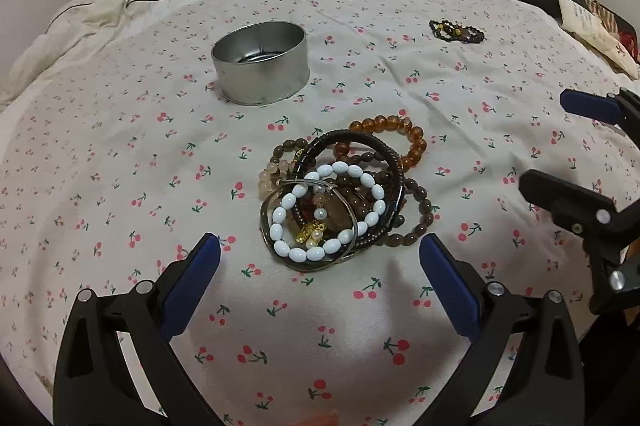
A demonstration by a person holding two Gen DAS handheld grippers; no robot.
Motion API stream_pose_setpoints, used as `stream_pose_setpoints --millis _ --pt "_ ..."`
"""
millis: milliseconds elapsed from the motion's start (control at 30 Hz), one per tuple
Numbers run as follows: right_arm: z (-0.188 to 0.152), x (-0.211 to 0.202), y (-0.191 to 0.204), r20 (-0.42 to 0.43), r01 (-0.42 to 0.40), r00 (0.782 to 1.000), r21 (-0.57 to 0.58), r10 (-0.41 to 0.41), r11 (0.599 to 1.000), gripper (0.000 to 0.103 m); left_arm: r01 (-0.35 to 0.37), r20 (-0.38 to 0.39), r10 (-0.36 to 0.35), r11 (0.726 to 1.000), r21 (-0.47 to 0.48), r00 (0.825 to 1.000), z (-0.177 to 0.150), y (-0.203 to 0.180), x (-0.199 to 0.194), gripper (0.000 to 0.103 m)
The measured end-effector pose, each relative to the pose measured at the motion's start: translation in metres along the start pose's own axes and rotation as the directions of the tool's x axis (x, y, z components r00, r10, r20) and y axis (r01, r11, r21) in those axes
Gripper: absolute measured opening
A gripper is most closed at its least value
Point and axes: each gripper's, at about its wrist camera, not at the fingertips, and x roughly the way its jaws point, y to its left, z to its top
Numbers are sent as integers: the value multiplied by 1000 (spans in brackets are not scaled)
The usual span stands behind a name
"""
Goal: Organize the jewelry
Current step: 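Move both grippers toward the tangled bracelet pile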
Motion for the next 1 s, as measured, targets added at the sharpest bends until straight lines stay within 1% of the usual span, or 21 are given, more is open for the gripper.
stream_pose_setpoints --millis 100,267,367,933,1000 --pt "0 2 0 -2 -1 1000 12 1 1000 97 -21 8 21 1000 -22 1000 -1 1 -2 96" --pt "1 1 0 11 -3 1000 32 2 999 97 -92 25 94 994 -66 995 -4 3 -7 96" --pt "2 1 -1 12 -7 1000 43 7 999 97 -94 25 96 992 -85 995 -5 5 -8 96" --pt "3 4 0 5 -24 1000 48 23 999 97 -110 23 112 993 -49 993 -4 -6 -7 96" --pt "4 3 0 15 -32 999 50 32 998 97 -103 24 105 993 -62 994 -4 -6 -7 96"
